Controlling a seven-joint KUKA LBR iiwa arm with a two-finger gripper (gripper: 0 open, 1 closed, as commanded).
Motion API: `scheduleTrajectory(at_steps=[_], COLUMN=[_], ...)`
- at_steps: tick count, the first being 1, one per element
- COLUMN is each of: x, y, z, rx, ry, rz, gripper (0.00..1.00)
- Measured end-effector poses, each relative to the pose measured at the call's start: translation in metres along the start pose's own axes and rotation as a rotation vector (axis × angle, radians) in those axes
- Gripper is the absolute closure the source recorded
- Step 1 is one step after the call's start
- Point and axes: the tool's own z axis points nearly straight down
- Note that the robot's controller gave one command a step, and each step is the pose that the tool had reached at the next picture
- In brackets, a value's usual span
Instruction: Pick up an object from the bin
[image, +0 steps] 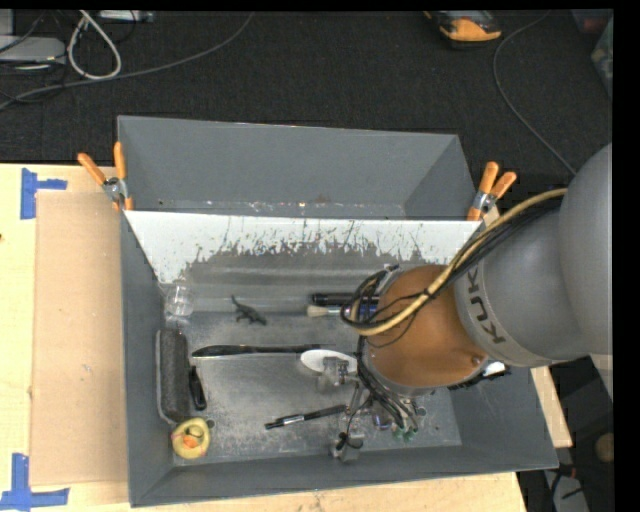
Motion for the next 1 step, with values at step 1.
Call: scheduleTrajectory(at_steps=[1], x=[0.0000], y=[-0.0007], z=[0.0003], rx=[-0.001], ry=[-0.003], rz=[-0.005], gripper=[0.00])
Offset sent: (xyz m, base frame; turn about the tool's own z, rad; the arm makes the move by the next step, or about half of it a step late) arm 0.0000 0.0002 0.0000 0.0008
